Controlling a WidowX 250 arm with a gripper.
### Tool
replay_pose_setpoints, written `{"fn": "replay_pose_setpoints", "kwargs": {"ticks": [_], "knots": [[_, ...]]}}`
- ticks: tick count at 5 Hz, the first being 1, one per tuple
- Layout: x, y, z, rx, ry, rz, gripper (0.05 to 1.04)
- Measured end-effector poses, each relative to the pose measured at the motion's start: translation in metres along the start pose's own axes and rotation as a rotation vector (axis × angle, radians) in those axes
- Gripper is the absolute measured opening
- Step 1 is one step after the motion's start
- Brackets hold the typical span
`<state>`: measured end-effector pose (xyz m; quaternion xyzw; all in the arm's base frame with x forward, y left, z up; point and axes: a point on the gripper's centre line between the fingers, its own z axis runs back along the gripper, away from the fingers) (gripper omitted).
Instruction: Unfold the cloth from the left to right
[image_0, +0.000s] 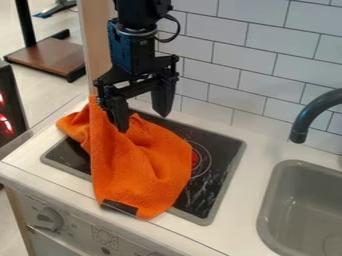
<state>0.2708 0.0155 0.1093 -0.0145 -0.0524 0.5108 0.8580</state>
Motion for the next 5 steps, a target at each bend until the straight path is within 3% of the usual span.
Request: {"fn": "replay_pose_setpoints", "kwargs": {"ticks": [1, 3, 4, 5], "knots": [[-0.001, 0.004, -0.007, 0.025, 0.013, 0.002, 0.999], [0.030, 0.013, -0.014, 0.056, -0.017, 0.046, 0.999], [0.060, 0.025, -0.018, 0.063, -0.040, 0.125, 0.999], [0.093, 0.034, -0.023, 0.061, -0.033, 0.186, 0.999]]}}
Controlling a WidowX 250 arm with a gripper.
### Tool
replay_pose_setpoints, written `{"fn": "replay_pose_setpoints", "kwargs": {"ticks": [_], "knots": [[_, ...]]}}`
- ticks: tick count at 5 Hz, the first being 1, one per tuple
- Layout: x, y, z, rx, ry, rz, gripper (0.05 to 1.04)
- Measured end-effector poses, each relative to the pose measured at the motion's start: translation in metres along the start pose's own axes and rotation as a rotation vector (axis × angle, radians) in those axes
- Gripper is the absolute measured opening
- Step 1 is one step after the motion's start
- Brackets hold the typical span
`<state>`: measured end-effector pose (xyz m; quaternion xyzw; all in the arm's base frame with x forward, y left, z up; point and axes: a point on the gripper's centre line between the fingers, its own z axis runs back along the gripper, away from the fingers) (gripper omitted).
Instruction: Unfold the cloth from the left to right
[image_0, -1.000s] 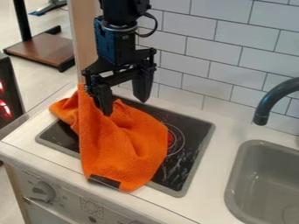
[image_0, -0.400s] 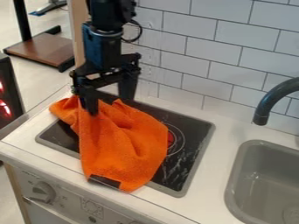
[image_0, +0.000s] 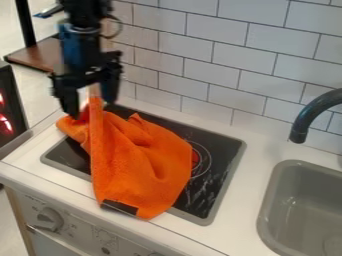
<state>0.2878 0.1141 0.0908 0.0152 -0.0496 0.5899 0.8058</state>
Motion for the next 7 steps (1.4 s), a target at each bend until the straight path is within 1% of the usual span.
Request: {"fn": "replay_pose_setpoints", "kwargs": {"ticks": [1, 2, 3, 4, 5, 6, 7], "knots": [[0.020, -0.015, -0.011, 0.038, 0.041, -0.010, 0.999], [0.025, -0.037, -0.013, -0.017, 0.085, -0.039, 0.999], [0.027, -0.044, -0.022, -0.020, 0.102, -0.047, 0.999], [0.044, -0.041, -0.025, 0.010, -0.010, -0.049, 0.999], [0.056, -0.039, -0.028, 0.020, -0.095, -0.084, 0.999], [0.059, -0.039, -0.028, 0.015, -0.113, -0.089, 0.999], [0.054, -0.043, -0.047, 0.038, -0.094, -0.080, 0.999]]}}
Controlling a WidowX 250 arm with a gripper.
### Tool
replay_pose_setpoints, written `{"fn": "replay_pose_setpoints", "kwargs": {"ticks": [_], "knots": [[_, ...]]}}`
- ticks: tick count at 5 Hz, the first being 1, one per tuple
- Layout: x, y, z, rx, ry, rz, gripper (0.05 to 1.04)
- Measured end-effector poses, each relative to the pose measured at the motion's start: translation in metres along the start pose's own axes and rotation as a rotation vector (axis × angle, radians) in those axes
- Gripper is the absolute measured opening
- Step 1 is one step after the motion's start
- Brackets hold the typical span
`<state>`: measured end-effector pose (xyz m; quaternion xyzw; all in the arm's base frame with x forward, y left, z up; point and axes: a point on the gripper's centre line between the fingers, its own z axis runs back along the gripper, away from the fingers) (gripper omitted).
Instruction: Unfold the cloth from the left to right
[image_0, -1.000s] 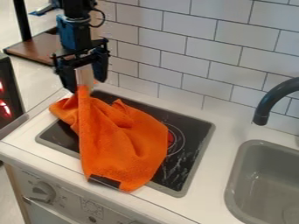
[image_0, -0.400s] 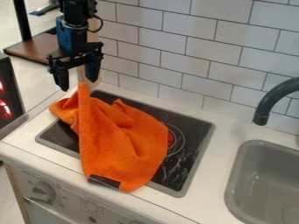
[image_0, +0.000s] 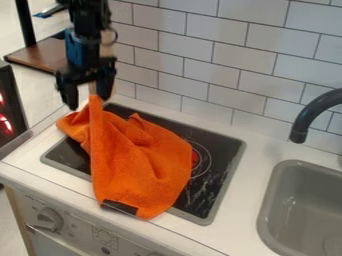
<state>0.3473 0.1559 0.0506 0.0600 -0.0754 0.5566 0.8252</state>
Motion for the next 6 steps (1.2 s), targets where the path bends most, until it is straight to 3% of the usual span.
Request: {"fn": "replay_pose_setpoints", "kwargs": {"ticks": [1, 2, 4, 5, 6], "knots": [[-0.002, -0.005, -0.003, -0.026, 0.011, 0.012, 0.999], [-0.007, -0.005, -0.012, -0.030, 0.023, 0.001, 0.938], [-0.009, -0.006, -0.015, -0.041, 0.021, 0.019, 0.325], [-0.012, -0.004, -0.016, -0.035, 0.039, 0.030, 0.130], [-0.011, -0.001, -0.004, -0.030, 0.037, 0.044, 0.055]]}}
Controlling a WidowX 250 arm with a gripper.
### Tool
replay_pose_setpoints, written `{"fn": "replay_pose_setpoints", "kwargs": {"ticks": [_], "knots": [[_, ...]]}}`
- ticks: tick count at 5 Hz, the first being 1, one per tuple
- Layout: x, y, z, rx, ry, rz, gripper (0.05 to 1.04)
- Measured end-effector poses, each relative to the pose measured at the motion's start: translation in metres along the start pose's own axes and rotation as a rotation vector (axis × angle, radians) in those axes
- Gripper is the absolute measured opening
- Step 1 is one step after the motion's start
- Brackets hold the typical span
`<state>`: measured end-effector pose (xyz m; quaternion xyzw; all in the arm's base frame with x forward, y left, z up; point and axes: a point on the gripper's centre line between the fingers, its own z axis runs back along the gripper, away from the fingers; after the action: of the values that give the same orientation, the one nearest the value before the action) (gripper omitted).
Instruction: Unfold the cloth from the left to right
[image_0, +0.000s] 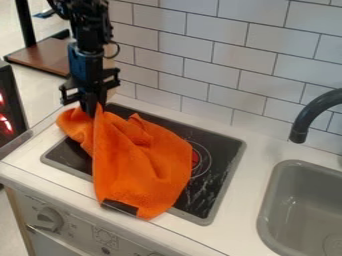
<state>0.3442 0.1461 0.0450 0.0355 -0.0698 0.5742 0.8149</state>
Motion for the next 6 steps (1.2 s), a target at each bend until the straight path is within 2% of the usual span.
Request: {"fn": "replay_pose_setpoints", "kwargs": {"ticks": [1, 3, 5, 6], "knots": [[0.003, 0.008, 0.023, -0.012, -0.049, 0.019, 0.051], [-0.009, 0.039, 0.041, 0.013, -0.060, 0.059, 0.051], [-0.046, 0.071, 0.040, 0.044, 0.026, 0.080, 0.051], [-0.059, 0.091, 0.037, 0.063, 0.031, 0.074, 0.051]]}}
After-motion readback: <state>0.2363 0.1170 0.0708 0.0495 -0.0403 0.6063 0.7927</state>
